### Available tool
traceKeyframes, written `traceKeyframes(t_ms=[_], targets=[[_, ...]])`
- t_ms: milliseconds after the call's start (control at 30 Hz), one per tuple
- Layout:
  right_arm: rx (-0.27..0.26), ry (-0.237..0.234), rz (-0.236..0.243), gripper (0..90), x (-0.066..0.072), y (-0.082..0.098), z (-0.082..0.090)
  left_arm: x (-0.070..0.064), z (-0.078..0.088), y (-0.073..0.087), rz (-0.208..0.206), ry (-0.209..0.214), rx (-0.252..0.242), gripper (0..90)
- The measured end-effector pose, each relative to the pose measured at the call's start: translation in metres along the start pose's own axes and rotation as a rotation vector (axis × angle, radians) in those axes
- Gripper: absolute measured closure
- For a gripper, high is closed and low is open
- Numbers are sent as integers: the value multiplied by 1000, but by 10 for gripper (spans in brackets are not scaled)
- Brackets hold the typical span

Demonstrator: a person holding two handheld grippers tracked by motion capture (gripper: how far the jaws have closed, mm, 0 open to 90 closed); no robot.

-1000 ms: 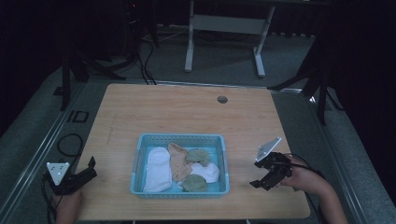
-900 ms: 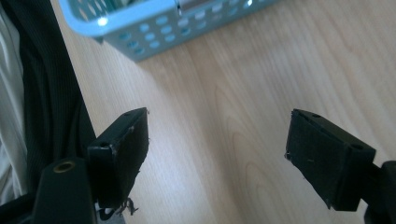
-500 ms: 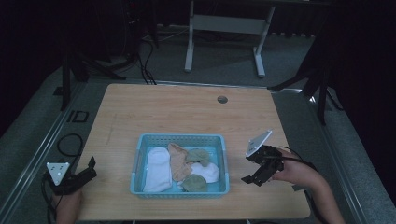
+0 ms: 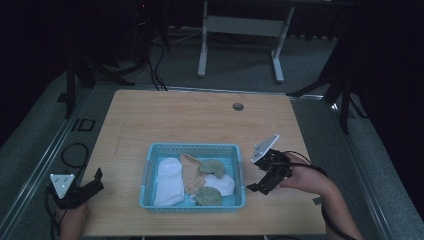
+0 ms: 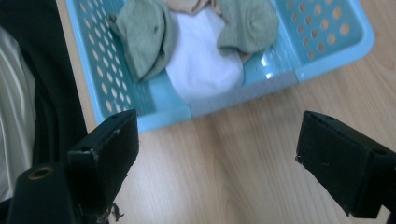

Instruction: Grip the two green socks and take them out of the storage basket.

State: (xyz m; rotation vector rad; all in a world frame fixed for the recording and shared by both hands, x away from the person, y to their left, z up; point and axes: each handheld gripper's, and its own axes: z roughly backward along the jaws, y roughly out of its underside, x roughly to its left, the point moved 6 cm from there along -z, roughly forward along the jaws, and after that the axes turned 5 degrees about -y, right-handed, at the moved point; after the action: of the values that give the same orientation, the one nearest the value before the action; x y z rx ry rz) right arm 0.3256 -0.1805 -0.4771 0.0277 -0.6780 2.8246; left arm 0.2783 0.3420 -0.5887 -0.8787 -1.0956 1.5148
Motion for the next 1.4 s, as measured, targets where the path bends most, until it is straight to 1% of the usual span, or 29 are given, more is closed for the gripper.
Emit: traceKeyframes(t_ms=[200, 267, 300, 367, 400, 433, 467, 500, 533, 567, 600, 633, 667, 700, 733, 833, 967, 1033, 1100, 1200, 1267, 1333, 1367, 1400], targets=[[-7, -17, 20, 118, 2, -11, -4, 0, 0, 0, 1, 2, 0, 4], [-5, -34, 45, 118, 5, -16, -8, 0, 0, 0, 0, 1, -1, 4], [-2, -43, 50, 118, 7, -18, -9, 0, 0, 0, 0, 2, -1, 4], [0, -44, 52, 118, 7, -20, -11, 0, 0, 0, 0, 2, 0, 4], [7, -46, 55, 118, 8, -22, -14, 0, 0, 0, -2, 2, 0, 4], [19, -66, 62, 130, 11, -27, -20, 0, 0, 0, -2, 3, 0, 3], [19, -66, 62, 130, 11, -27, -20, 0, 0, 0, -2, 2, 0, 3], [30, -67, 74, 134, 12, -30, -25, 0, 0, 0, -2, 2, -1, 4], [30, -67, 74, 134, 12, -30, -25, 0, 0, 0, -2, 3, 0, 4], [40, -69, 76, 142, 13, -32, -30, 0, 0, 0, -3, 3, 0, 3], [40, -69, 76, 142, 13, -32, -30, 0, 0, 0, -3, 3, 0, 4], [52, -75, 78, 145, 13, -34, -35, -1, 0, 0, -3, 4, 1, 4], [52, -75, 78, 145, 13, -34, -35, -1, 0, 0, -4, 6, 1, 4], [67, -87, 80, 157, 12, -36, -41, -1, 0, 0, -5, 6, 1, 4], [67, -87, 80, 157, 12, -36, -41, -1, 0, 0, -5, 6, 1, 3], [88, -99, 75, 157, 12, -40, -52, 0, 0, 0, -3, 6, -1, 4], [79, -110, 84, 163, 14, -45, -58, 0, 0, 0, -4, 6, 0, 3], [72, -120, 91, 209, 14, -48, -61, -1, 0, 0, -3, 6, -1, 4], [77, -145, 102, 233, 17, -51, -65, -1, 0, 0, -3, 7, 0, 4], [89, -165, 126, 284, 21, -55, -72, -1, 1, 0, -6, 8, -1, 4], [86, -169, 140, 331, 24, -58, -75, -1, 0, 0, -5, 9, -1, 4], [89, -179, 145, 358, 26, -60, -80, -1, 1, 0, -6, 9, -1, 4], [94, -177, 148, 400, 26, -61, -82, -1, 1, 0, -6, 9, -1, 4], [94, -177, 148, 400, 26, -61, -82, 0, 1, 0, -6, 9, -2, 4]])
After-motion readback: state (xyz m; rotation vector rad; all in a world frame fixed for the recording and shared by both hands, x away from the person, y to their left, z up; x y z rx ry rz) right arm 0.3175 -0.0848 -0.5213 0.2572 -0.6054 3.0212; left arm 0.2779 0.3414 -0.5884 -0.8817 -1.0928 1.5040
